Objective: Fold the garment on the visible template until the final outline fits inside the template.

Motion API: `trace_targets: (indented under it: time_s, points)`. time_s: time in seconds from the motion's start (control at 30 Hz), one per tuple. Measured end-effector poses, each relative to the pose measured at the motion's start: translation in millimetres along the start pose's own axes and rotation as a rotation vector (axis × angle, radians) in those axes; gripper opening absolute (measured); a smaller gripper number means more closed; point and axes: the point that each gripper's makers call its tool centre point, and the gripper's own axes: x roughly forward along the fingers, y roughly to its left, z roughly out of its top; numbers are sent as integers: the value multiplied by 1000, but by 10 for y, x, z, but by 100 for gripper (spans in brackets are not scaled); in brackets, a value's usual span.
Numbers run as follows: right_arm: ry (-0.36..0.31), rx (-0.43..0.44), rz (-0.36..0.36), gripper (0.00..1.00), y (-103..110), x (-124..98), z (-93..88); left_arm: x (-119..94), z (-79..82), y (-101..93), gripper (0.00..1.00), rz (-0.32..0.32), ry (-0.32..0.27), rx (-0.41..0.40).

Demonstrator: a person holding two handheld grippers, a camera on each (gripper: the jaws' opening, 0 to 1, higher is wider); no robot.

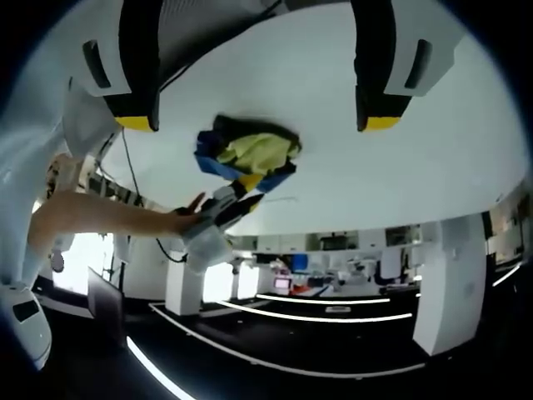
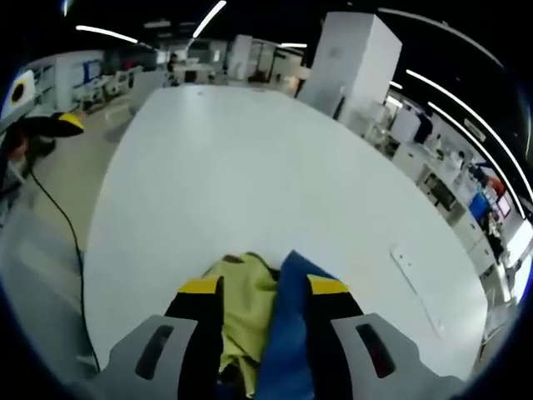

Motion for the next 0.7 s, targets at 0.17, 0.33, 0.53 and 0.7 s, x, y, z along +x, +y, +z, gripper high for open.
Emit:
trace_targets:
  time_s: [0.17,0.33,0.53,0.7]
  points:
    - [-1,28,12,33,3,89,-9,-38,-18,37,94,9,3,-3]
    - [22,18,22,32,-15,181,-48,-53,-14,72,94,19,2,-8]
    - [19,25,31,30,-60,267,31,-31,-4,68,93,17,2,-10]
    - [42,-6,30,29,-139,382,68,-32,10,82,93,18,-4,-16]
